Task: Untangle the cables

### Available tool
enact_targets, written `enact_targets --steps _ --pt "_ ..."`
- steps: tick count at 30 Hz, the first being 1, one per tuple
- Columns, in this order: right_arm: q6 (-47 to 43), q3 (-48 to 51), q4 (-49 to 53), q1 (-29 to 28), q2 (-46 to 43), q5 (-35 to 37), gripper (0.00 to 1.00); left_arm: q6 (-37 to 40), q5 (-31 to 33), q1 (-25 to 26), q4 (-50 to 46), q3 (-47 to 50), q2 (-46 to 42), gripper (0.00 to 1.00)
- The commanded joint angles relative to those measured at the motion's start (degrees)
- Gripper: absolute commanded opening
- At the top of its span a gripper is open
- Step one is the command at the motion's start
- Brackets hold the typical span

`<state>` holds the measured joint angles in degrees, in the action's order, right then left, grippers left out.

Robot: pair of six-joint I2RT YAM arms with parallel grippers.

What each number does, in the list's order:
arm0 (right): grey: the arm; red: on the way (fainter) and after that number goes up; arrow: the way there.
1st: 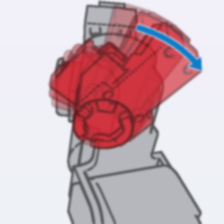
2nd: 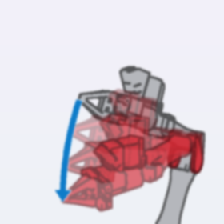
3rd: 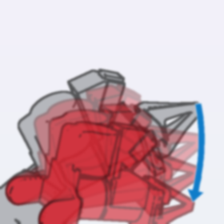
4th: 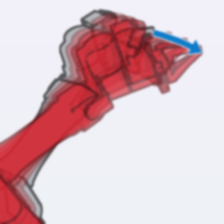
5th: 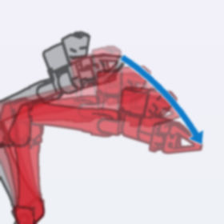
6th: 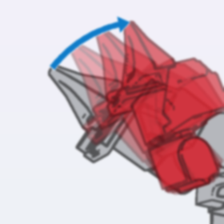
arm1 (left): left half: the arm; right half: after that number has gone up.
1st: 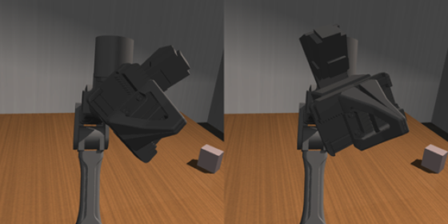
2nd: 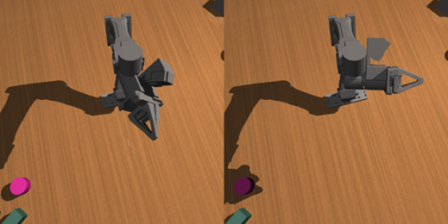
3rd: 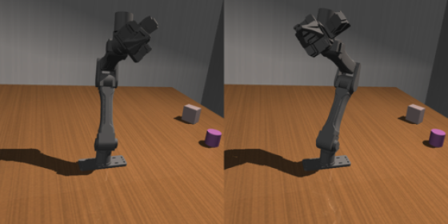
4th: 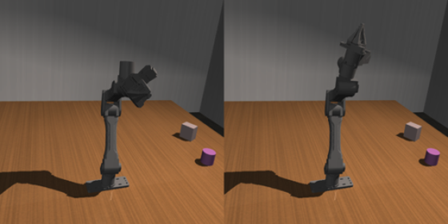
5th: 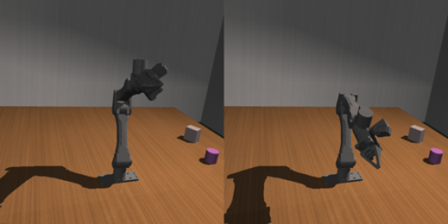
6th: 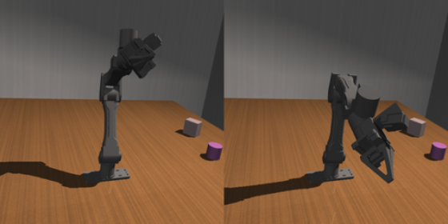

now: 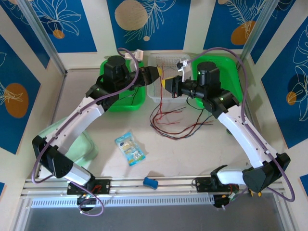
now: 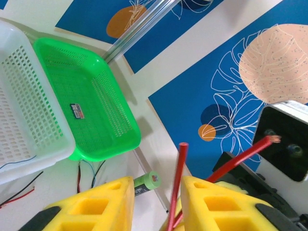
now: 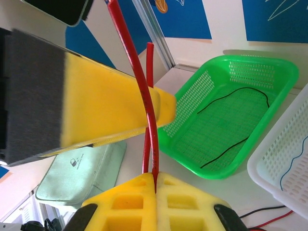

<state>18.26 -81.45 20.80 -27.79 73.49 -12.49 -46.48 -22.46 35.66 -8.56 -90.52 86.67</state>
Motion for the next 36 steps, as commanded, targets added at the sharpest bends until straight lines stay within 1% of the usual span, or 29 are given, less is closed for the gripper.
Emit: enact_targets --steps 1,3,5,7,11,18,20,22,24,26,28,29,30,32,33,36 --pt "-0.5 -2.7 0.6 -0.2 -0.1 -1.8 0.0 0.4 0.0 0.5 0.4 -2.2 0.7 0.3" --pt "-0.7 -2.9 1.0 -0.2 -0.3 -1.7 0.0 0.4 0.1 0.5 0.6 -2.3 1.0 0.25" --pt "-1.3 -3.2 1.7 -0.1 -0.7 -1.3 0.0 0.6 0.2 0.5 0.8 -2.2 0.9 0.14" --pt "-1.8 -3.2 2.1 0.4 -1.7 -0.5 0.0 1.2 1.1 0.4 0.4 -2.1 0.3 0.0" --pt "-2.3 -4.0 2.5 2.0 -3.6 0.8 0.0 3.8 3.7 0.2 -2.5 -4.0 -1.0 0.0" --pt "-4.1 -11.3 4.3 4.5 -6.4 5.1 0.0 13.7 8.0 0.0 -18.0 -19.5 -0.5 0.0" --pt "-4.6 -12.4 3.5 5.1 -7.4 7.2 0.0 16.4 10.7 -0.1 -20.3 -21.9 -1.3 0.0" --pt "-5.4 -12.8 2.2 6.1 -8.0 9.5 0.0 18.8 15.3 -0.2 -23.6 -24.3 -2.2 0.0" --pt "-5.5 -13.5 1.5 7.7 -8.3 11.3 0.0 21.1 19.3 -1.0 -28.6 -28.7 -1.7 0.0" --pt "-5.8 -15.3 2.0 9.5 -8.2 12.4 0.0 23.3 21.9 -2.6 -33.2 -32.6 -0.9 0.0" --pt "-7.6 -18.4 3.8 11.7 -7.9 14.7 0.0 23.8 22.3 -5.5 -34.3 -32.4 -1.8 0.0" --pt "-8.1 -19.5 4.3 12.7 -7.8 15.4 0.0 23.3 21.1 -7.4 -33.7 -31.1 -2.5 0.0" --pt "-8.4 -20.7 4.5 14.3 -7.8 15.7 0.0 21.8 18.3 -10.3 -32.1 -28.9 -3.7 0.0" --pt "-8.5 -22.6 4.6 16.9 -7.8 15.5 0.0 16.8 10.7 -16.6 -27.6 -24.0 -5.6 0.0" --pt "-8.6 -23.4 4.6 17.9 -7.9 15.6 0.0 14.8 7.9 -19.5 -26.0 -22.3 -6.2 0.0" --pt "-9.3 -24.9 4.5 20.3 -8.5 16.9 0.0 14.2 5.6 -24.9 -26.5 -21.2 -6.6 0.0"
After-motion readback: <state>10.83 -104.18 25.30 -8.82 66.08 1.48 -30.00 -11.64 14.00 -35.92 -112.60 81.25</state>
